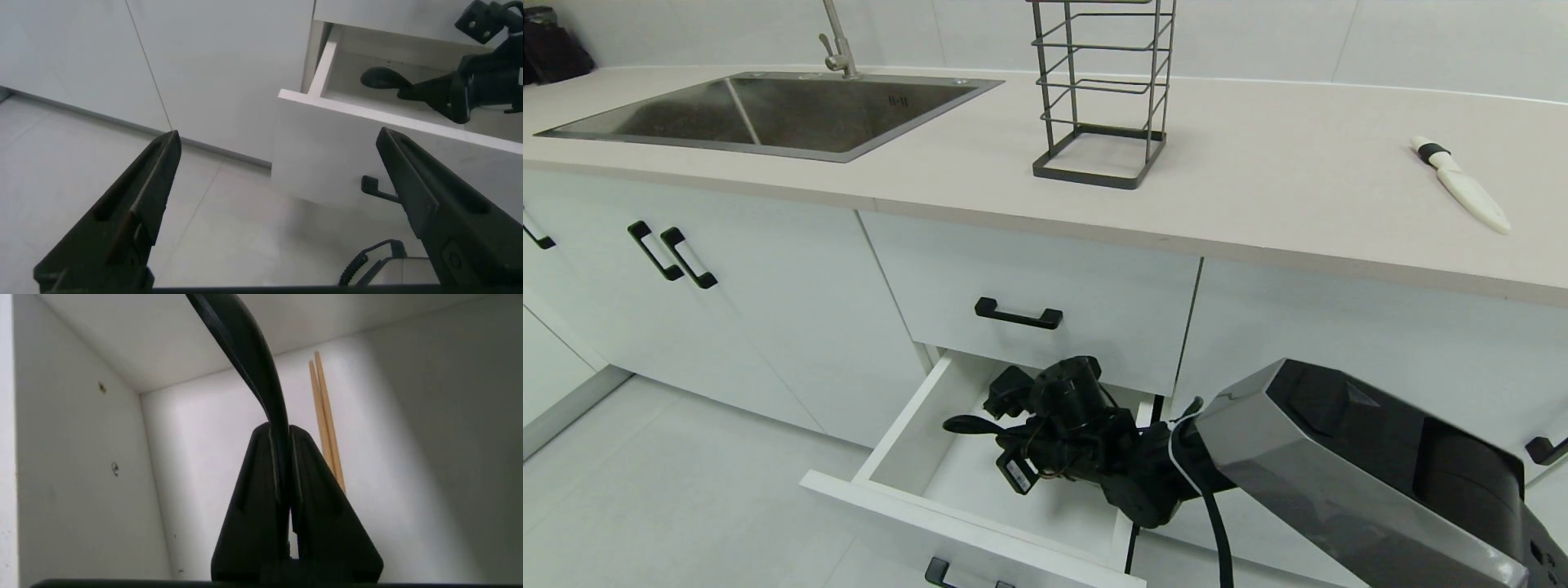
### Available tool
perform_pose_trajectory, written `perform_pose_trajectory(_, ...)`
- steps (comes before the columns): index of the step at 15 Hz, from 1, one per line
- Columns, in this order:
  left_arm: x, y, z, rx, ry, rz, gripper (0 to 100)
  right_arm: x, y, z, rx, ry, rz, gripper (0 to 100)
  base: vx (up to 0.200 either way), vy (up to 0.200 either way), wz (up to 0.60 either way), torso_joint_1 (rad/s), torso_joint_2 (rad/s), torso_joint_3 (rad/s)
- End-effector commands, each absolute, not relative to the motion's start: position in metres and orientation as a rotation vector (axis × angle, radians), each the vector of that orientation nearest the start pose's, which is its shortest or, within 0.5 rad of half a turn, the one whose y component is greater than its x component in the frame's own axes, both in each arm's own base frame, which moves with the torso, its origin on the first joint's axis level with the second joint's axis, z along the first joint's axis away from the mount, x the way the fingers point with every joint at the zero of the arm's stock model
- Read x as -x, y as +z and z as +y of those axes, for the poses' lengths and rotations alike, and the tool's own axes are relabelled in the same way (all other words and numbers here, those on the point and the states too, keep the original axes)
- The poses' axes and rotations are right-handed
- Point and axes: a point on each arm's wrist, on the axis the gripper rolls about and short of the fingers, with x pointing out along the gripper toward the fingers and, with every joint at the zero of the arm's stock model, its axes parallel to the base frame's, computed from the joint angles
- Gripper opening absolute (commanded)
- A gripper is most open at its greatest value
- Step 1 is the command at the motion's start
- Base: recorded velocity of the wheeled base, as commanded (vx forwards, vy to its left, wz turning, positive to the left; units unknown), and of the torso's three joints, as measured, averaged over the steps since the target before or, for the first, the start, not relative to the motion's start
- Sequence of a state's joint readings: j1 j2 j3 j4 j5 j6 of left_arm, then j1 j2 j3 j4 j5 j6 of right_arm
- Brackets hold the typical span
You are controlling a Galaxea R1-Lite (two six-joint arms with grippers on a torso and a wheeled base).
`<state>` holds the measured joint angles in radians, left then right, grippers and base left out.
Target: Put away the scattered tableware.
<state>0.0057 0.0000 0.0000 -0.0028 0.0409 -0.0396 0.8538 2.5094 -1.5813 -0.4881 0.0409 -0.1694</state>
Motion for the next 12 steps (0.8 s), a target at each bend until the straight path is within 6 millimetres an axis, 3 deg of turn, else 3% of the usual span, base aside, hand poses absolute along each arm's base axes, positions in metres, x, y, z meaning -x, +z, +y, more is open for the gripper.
perform_pose_trajectory(1, 0.023, 0.076, 0.001, 0.04, 0.048, -0.002, 100, -0.331, 0.032, 0.382, 0.344, 0.909, 0.361, 0, 0.0, 0.0, 0.0, 0.0, 0.0, 0.0)
perform_pose_trajectory(6, 0.023, 0.076, 0.001, 0.04, 0.048, -0.002, 100, -0.34, 0.029, 0.391, 0.357, 0.91, 0.392, 0, 0.0, 0.0, 0.0, 0.0, 0.0, 0.0)
perform_pose_trajectory(12, 0.023, 0.076, 0.001, 0.04, 0.048, -0.002, 100, -0.343, 0.009, 0.395, 0.37, 0.902, 0.418, 0, 0.0, 0.0, 0.0, 0.0, 0.0, 0.0)
